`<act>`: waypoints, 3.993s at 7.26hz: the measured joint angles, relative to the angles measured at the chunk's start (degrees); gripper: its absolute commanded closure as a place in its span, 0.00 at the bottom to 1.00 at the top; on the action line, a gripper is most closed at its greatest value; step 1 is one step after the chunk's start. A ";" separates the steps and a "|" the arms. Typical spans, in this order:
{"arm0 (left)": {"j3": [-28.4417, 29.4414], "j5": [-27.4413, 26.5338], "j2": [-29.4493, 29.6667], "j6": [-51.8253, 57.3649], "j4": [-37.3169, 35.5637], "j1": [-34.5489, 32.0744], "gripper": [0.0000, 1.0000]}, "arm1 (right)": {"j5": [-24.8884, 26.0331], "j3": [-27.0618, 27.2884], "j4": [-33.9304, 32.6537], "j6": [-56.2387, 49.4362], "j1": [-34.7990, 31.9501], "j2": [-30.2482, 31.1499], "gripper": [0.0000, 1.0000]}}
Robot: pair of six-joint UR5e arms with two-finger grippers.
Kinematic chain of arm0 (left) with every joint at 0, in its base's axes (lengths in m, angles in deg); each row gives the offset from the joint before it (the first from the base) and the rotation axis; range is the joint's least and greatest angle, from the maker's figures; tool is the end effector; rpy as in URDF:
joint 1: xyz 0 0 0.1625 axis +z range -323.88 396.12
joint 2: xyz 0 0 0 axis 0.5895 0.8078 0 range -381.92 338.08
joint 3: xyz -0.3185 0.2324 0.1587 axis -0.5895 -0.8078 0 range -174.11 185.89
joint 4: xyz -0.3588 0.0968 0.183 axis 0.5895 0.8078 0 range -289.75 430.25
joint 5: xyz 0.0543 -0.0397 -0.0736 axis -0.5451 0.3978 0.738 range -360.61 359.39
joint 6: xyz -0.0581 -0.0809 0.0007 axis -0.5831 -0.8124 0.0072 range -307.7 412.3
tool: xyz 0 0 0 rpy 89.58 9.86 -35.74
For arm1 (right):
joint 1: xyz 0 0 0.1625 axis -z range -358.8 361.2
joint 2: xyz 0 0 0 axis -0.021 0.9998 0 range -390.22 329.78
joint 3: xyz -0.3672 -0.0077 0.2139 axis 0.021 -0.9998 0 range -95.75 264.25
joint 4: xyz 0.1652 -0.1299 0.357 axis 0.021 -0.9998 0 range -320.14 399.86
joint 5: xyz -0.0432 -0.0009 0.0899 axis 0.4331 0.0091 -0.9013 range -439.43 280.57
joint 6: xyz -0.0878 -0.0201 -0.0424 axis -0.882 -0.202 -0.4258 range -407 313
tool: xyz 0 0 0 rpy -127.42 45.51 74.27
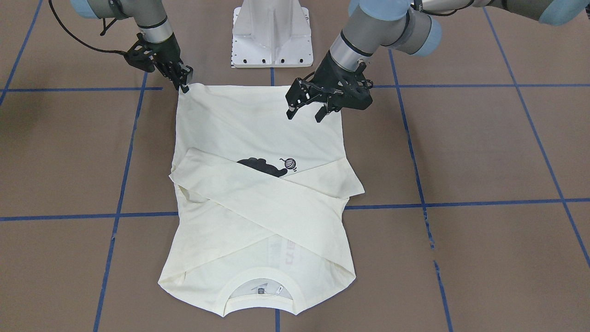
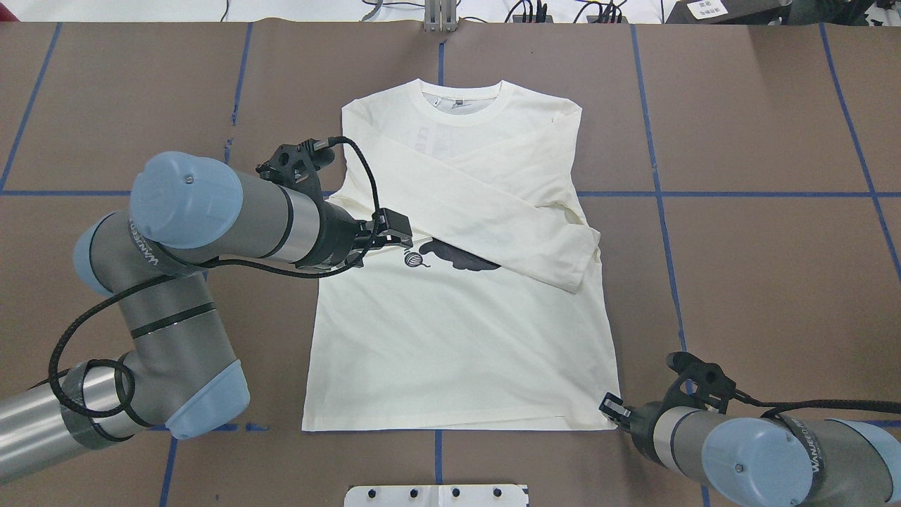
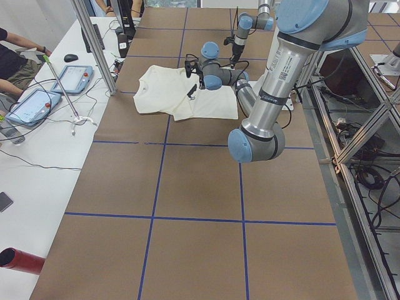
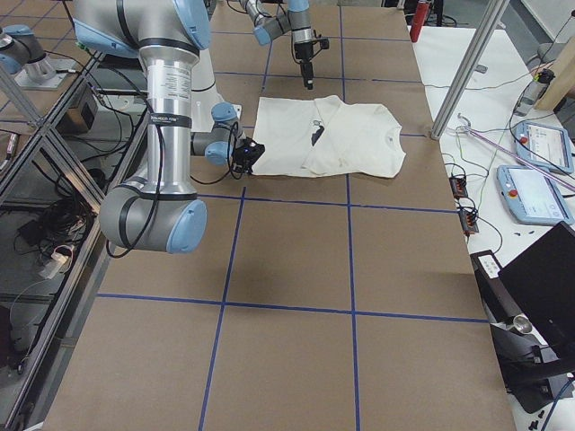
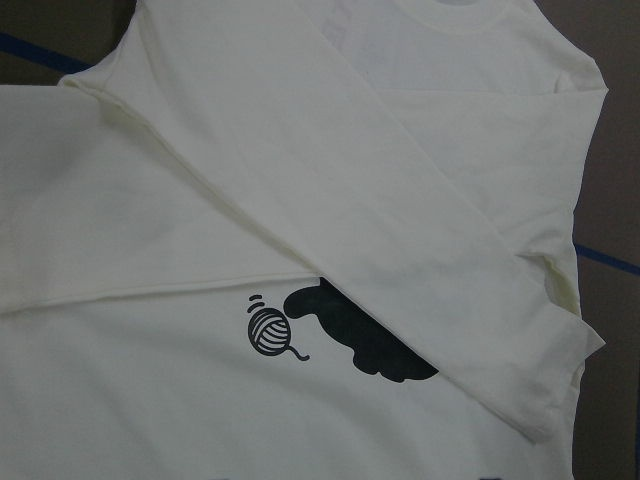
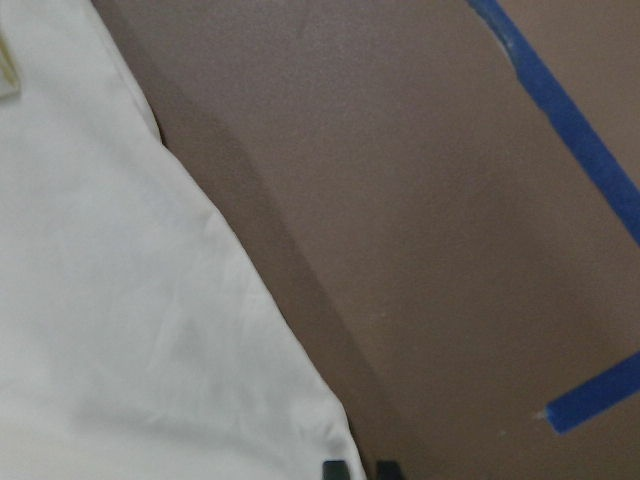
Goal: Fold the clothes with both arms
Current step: 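Release the sleeve and move both grippers to the shirt hem corners, then grasp the hem corners nearest the robot with both grippers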
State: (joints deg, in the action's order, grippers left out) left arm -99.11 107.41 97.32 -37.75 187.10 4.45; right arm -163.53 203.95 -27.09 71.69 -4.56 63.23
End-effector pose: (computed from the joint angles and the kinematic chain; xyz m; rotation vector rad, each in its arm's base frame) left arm 0.4657 -0.4079 0.1961 0.0726 1.2605 -0.2834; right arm -0.4495 -0.1897 0.4022 -0.0775 -0.8761 0.6071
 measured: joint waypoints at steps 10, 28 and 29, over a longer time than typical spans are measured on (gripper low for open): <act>-13.17 -15.25 -12.78 -21.05 -26.99 23.25 0.28 | 0.12 5.88 0.24 -0.48 -0.01 2.91 1.00; -10.26 -15.52 -12.28 -15.43 -25.79 23.24 0.82 | 0.39 7.17 0.33 -0.43 0.14 2.80 1.00; -10.26 -15.42 -12.28 -15.42 -25.79 23.21 0.93 | 0.41 7.32 0.33 -0.42 0.14 2.79 1.00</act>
State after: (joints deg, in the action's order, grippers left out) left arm -109.38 91.99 85.04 -53.17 161.31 27.66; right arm -163.12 211.27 -26.76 71.27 -4.42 66.02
